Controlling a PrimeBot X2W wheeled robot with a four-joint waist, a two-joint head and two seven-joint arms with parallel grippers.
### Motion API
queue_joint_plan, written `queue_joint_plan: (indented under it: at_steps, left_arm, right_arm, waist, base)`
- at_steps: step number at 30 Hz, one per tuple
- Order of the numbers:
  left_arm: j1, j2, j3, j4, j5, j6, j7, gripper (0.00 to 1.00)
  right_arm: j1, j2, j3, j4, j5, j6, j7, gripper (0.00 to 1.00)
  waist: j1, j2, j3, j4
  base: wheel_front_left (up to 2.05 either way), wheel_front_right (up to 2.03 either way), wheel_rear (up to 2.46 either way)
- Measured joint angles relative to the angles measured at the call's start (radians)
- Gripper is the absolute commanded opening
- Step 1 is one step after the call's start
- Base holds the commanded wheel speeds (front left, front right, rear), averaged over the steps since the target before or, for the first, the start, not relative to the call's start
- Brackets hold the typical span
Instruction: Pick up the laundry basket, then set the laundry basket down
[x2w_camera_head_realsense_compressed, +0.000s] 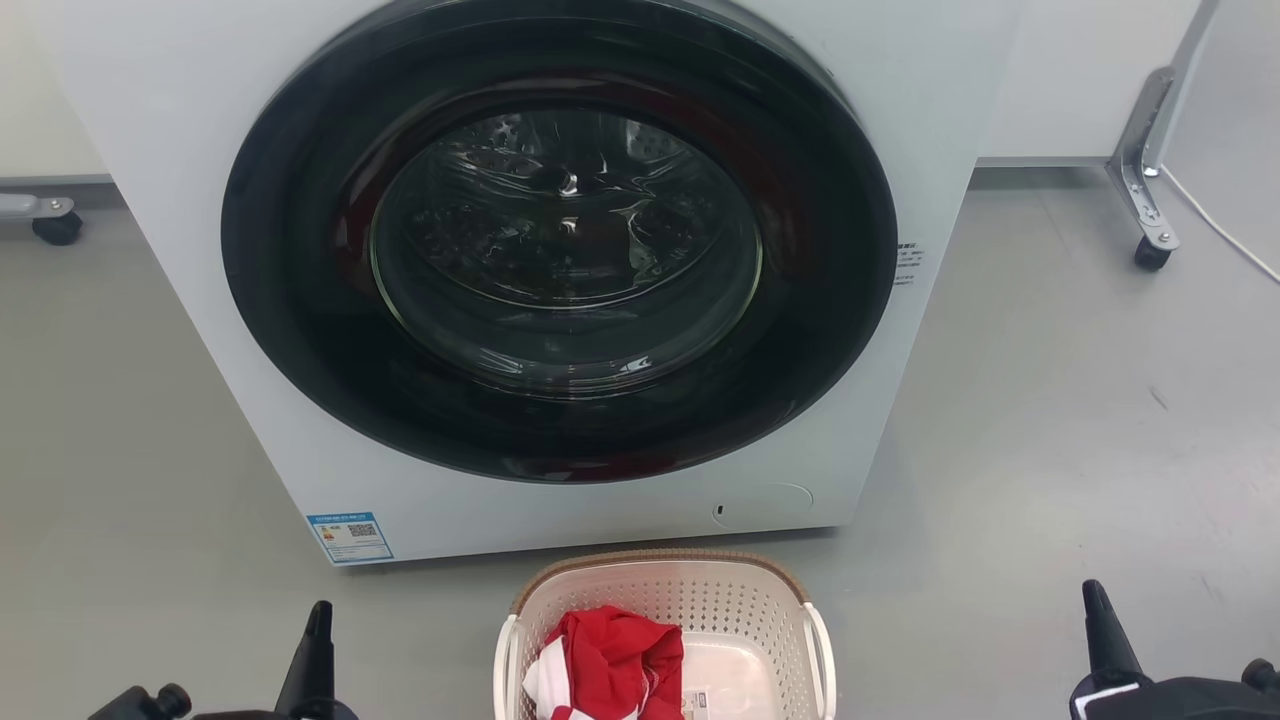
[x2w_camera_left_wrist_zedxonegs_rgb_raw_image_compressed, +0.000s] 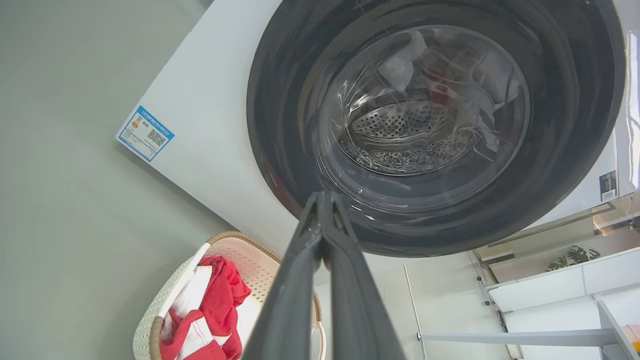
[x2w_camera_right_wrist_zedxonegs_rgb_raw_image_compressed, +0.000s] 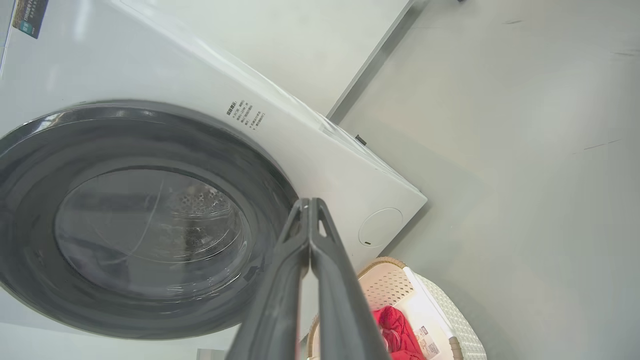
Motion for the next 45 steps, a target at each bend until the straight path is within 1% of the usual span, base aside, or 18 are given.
queue_joint_plan:
  at_steps: [11, 20, 34, 39, 45]
  left_arm:
    - [-0.030, -0.004, 0.030, 0.031, -0.149, -0.029, 0.035, 0.00]
    - [-0.063, -0.009, 0.052, 0.054, -0.275, -0.047, 0.065, 0.00]
    - [-0.107, -0.016, 0.093, 0.092, -0.474, -0.089, 0.109, 0.00]
    - [-0.121, -0.017, 0.102, 0.102, -0.526, -0.097, 0.122, 0.00]
    - [-0.125, -0.019, 0.102, 0.102, -0.540, -0.098, 0.122, 0.00]
  right_arm:
    - [-0.030, 0.015, -0.039, 0.022, 0.160, 0.033, 0.038, 0.00]
    - [-0.053, 0.026, -0.071, 0.045, 0.289, 0.052, 0.071, 0.00]
    - [-0.092, 0.044, -0.122, 0.074, 0.487, 0.090, 0.119, 0.00]
    - [-0.098, 0.049, -0.136, 0.083, 0.543, 0.099, 0.133, 0.00]
    - [-0.108, 0.050, -0.136, 0.083, 0.545, 0.100, 0.133, 0.00]
  waist:
    - [0.0000, 0.0000, 0.004, 0.002]
    - [0.0000, 0.0000, 0.007, 0.003]
    - [0.0000, -0.0001, 0.012, 0.006]
    - [0.0000, 0.0000, 0.013, 0.007]
    - [0.0000, 0.0000, 0.013, 0.007]
  base:
    - [0.00, 0.00, 0.00]
    - [0.00, 0.00, 0.00]
    - [0.00, 0.00, 0.00]
    - [0.00, 0.00, 0.00]
    - [0.00, 0.00, 0.00]
